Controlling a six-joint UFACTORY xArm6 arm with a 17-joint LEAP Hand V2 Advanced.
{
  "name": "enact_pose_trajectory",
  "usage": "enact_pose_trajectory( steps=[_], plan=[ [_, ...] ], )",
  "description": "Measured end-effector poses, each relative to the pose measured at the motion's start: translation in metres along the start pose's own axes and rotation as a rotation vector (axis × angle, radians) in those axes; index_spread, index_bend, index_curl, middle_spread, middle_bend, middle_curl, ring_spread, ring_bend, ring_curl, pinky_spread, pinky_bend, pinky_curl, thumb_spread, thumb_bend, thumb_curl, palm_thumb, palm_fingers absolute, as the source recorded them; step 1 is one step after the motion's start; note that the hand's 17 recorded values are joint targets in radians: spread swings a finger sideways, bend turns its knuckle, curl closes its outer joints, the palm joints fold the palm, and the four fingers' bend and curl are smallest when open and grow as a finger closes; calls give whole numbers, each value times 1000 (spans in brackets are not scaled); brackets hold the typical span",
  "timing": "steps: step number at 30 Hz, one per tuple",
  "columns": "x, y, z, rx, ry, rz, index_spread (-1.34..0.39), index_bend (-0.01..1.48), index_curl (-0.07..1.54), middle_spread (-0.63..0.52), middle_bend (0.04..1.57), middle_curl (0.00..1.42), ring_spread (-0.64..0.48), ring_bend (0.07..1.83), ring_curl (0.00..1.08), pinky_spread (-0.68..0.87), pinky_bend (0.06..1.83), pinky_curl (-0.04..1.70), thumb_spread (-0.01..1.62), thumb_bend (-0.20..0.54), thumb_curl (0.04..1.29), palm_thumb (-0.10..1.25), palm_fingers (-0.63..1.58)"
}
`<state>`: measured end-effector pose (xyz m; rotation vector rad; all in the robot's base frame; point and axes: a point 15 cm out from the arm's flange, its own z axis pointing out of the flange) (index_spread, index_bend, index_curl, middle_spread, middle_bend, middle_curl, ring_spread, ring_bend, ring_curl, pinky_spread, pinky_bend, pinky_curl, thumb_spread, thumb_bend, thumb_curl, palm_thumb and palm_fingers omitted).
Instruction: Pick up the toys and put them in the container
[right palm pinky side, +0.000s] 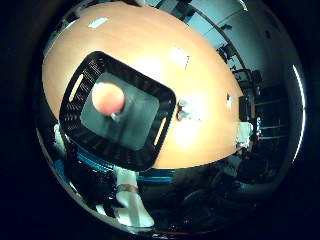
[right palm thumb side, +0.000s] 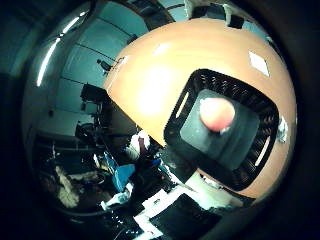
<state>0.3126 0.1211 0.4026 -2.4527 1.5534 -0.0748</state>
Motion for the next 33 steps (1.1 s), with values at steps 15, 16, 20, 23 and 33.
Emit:
enact_pose_trajectory(
  steps=[15,16,20,23,33],
  plan=[
    [127,14,-57,7,127,84,-421,165,314,-37,235,341,153,388,242,449,356,386,1005,-26,295,508,226],
    [145,20,-62,-4,140,101,-420,166,311,-35,232,340,156,378,237,446,354,380,1004,-26,294,509,220],
    [214,49,-71,-78,204,153,-410,162,297,-18,216,337,162,348,230,424,336,356,1003,-27,293,510,188],
    [257,74,-64,-166,253,175,-398,158,290,-4,197,335,172,322,225,409,337,348,1008,-25,294,515,158],
    [351,104,-18,-312,387,163,-387,159,273,30,191,322,182,279,233,382,351,334,1010,-25,293,524,79]
  ],
)
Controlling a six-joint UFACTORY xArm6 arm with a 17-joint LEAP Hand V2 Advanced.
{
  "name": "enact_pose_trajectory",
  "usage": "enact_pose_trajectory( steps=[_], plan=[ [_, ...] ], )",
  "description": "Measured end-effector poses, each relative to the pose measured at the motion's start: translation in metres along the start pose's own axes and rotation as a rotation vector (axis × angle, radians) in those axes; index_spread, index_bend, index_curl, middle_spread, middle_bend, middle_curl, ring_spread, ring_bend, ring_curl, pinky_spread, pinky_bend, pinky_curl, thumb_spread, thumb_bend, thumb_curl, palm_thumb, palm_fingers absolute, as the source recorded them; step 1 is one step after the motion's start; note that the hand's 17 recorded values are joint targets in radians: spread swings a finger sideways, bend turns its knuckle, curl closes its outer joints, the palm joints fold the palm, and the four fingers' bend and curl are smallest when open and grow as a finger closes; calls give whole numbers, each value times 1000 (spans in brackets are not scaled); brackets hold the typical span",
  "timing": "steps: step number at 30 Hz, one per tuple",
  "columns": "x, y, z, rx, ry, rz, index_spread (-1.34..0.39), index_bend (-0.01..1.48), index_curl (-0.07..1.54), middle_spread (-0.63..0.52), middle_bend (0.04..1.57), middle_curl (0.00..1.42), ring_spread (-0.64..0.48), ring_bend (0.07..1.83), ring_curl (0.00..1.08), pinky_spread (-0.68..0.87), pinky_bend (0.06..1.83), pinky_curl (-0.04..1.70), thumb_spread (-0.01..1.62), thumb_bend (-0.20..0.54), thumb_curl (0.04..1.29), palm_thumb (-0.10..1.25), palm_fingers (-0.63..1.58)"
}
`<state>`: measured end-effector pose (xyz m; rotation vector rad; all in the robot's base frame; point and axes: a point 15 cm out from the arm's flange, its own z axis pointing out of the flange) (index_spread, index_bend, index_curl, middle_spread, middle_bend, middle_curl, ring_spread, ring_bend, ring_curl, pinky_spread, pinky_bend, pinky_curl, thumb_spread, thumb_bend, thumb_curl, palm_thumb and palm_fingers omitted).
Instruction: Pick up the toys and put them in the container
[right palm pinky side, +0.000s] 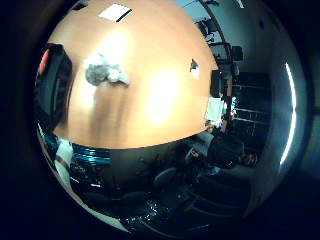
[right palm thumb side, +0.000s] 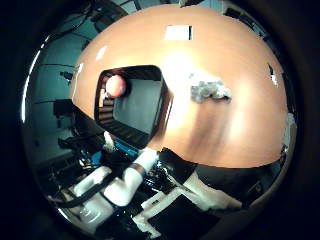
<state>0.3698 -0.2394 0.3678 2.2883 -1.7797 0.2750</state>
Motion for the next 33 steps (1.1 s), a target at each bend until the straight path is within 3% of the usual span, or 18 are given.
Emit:
enact_pose_trajectory(
  steps=[8,19,33],
  plan=[
    [-15,-9,78,-70,-32,-37,-385,159,269,39,193,319,190,266,244,374,360,328,1003,-26,294,534,62],
    [-15,-27,135,-114,-75,-30,-384,157,267,48,199,324,191,252,253,374,348,321,1001,-25,299,541,73],
    [2,-53,154,-112,-76,-10,-386,156,263,36,198,331,179,254,263,374,322,316,995,-26,296,552,96]
  ],
)
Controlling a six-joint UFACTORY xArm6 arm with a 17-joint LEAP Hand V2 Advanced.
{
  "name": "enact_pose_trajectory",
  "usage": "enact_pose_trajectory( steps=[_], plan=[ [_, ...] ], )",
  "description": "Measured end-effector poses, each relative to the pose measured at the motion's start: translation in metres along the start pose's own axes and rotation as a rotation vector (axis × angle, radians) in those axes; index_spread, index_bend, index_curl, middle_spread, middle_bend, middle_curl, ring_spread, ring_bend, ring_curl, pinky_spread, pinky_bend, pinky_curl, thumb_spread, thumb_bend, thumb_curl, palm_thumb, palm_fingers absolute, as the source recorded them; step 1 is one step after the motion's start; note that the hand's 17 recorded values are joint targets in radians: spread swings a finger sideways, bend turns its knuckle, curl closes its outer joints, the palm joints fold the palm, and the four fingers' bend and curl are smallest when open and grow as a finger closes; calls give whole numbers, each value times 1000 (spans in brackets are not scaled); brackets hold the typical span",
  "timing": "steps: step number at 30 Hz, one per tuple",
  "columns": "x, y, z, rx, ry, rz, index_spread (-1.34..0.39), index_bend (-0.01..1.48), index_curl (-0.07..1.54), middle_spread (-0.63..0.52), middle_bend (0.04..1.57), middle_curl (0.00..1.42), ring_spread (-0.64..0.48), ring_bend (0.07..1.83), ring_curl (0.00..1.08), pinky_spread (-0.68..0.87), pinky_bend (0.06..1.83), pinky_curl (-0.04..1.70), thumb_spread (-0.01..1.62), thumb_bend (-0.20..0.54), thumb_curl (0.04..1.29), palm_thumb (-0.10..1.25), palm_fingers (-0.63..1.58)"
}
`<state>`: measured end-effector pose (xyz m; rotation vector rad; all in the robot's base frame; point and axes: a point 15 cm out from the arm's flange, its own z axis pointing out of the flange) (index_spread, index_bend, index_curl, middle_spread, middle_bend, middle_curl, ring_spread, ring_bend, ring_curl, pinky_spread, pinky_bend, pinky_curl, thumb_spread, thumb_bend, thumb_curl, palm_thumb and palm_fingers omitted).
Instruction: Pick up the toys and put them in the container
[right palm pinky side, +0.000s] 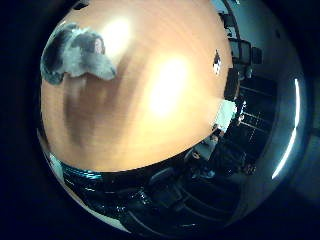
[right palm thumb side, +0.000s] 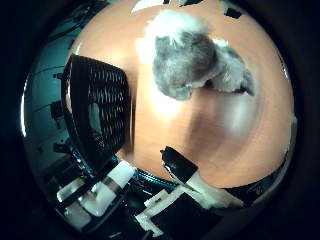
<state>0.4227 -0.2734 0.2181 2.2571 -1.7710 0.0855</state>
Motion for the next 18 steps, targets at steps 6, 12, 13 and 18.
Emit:
enact_pose_trajectory(
  steps=[6,12,13,18],
  plan=[
    [-15,-12,7,-7,-17,-26,-385,156,262,35,199,331,175,256,264,374,316,319,996,-26,298,555,104],
    [-25,-20,21,-24,-33,-37,-376,156,262,27,200,333,174,260,265,366,305,319,999,-25,297,572,115],
    [-26,-21,23,-27,-36,-35,-374,155,262,26,201,334,175,262,266,365,302,318,1000,-25,298,576,119],
    [-26,-29,34,-17,-34,-38,-355,166,269,-15,225,342,129,300,270,346,268,306,1004,-24,301,591,223]
  ],
)
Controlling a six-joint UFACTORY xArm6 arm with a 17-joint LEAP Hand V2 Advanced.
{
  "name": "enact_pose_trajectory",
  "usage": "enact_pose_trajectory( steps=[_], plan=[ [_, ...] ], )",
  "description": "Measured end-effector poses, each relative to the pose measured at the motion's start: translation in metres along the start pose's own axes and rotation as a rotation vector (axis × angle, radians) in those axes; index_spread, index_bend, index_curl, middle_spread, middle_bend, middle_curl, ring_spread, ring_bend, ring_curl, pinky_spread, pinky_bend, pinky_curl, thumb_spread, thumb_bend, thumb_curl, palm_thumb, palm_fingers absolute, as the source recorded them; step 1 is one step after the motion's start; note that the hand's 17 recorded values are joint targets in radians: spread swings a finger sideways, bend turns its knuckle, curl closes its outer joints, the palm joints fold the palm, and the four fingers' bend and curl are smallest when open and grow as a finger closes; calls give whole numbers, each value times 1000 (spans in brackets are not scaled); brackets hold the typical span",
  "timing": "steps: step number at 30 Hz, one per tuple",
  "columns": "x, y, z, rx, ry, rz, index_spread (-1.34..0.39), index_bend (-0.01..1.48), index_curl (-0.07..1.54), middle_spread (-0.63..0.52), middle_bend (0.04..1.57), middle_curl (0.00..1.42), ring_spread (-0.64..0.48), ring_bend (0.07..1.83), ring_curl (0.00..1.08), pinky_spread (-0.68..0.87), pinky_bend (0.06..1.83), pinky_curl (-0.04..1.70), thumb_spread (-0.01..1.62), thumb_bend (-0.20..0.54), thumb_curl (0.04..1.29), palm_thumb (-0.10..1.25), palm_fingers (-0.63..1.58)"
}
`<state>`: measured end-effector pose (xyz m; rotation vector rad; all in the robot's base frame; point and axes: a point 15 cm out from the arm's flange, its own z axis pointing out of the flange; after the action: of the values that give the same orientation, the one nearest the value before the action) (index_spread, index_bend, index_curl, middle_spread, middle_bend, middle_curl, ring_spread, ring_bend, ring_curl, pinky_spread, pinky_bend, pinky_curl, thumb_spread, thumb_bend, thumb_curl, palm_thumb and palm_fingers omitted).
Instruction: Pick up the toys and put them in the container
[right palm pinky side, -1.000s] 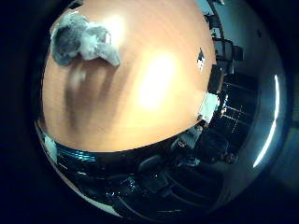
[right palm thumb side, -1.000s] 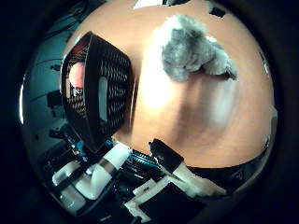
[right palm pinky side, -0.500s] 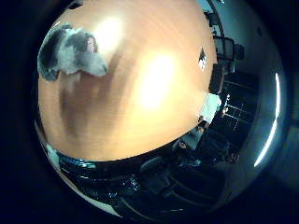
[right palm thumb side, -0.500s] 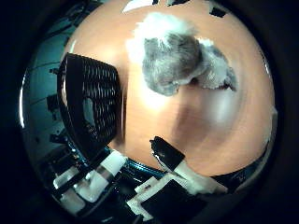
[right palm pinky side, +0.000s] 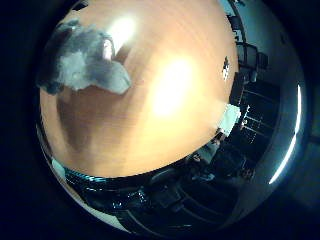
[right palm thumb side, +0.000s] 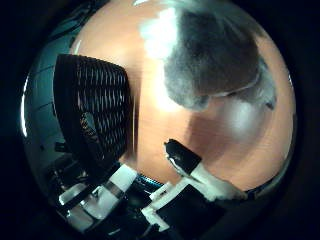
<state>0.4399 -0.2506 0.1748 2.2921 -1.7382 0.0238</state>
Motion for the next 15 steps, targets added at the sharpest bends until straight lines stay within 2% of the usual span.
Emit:
enact_pose_trajectory(
  steps=[3,6,8,9,11,14,15],
  plan=[
    [-2,-3,9,-8,-7,-5,-351,174,281,-73,261,354,39,329,271,315,266,303,1003,-23,302,606,344],
    [-1,-4,11,-3,-6,-11,-365,182,287,-180,376,393,-103,479,290,184,240,274,1002,-17,307,630,645],
    [2,-6,10,8,1,-11,-408,188,302,-272,474,440,-229,649,339,-33,390,283,1000,-17,313,661,1058],
    [3,-7,10,15,4,-11,-429,223,339,-299,502,468,-265,698,377,-126,473,320,996,-17,316,678,1151],
    [5,-6,11,14,3,-21,-458,323,422,-321,669,555,-308,835,452,-322,700,409,996,-13,325,725,1312],
    [9,-2,14,14,-12,-26,-460,560,559,-305,856,648,-298,1010,526,-361,917,507,988,-15,336,772,1403],
    [11,-3,12,20,-13,-21,-450,661,624,-288,943,689,-284,1091,556,-349,1003,551,985,-17,341,790,1335]
  ],
)
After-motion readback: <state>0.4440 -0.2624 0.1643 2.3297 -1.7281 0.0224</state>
